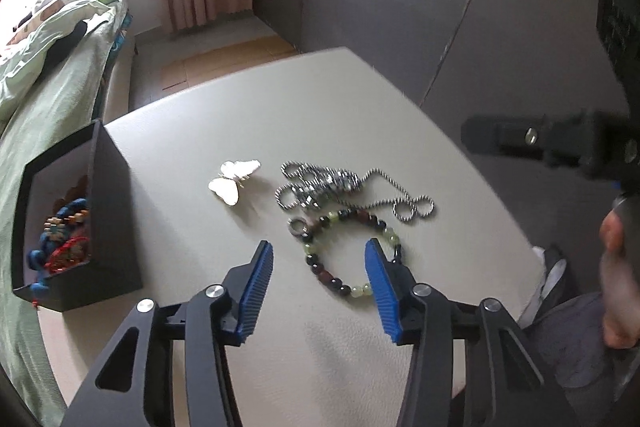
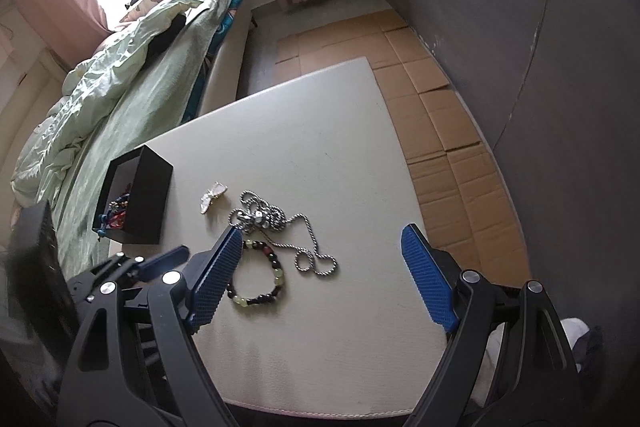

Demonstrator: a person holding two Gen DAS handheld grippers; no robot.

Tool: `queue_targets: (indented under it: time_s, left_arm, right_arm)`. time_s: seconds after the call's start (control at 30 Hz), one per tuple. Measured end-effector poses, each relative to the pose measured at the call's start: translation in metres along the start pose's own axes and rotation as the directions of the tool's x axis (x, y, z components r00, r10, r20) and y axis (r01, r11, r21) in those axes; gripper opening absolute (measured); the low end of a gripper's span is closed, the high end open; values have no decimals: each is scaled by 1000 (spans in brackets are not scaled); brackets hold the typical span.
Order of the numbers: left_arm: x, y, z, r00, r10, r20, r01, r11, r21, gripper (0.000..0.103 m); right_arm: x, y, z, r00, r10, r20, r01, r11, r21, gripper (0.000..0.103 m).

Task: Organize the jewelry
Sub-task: 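Close the left tool on the dark bead bracelet on the table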

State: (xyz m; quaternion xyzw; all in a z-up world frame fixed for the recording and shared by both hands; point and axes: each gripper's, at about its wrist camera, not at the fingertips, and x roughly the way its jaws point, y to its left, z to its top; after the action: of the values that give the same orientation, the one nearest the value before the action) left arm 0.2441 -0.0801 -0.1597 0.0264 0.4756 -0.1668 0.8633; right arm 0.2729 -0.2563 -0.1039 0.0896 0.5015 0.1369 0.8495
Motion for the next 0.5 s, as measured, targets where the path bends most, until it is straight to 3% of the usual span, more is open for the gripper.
queue_targets:
  time_s: [0.17, 0.37, 0.5]
  left_arm:
    - [21, -10, -2, 999, 17, -36, -17, 1000, 19, 34]
    - [32, -12, -4, 996, 81, -38, -79, 996, 36, 7]
    - [31, -4, -3, 997, 59, -39, -59, 998, 16, 6]
  right_arm:
    - [3, 1, -1, 1000, 5, -10, -5, 1000, -12, 82]
    - [6, 0, -1, 1000, 13, -20, -13, 1000, -9, 82]
    - [9, 3, 0, 1000, 13, -27, -14, 1000, -24, 82]
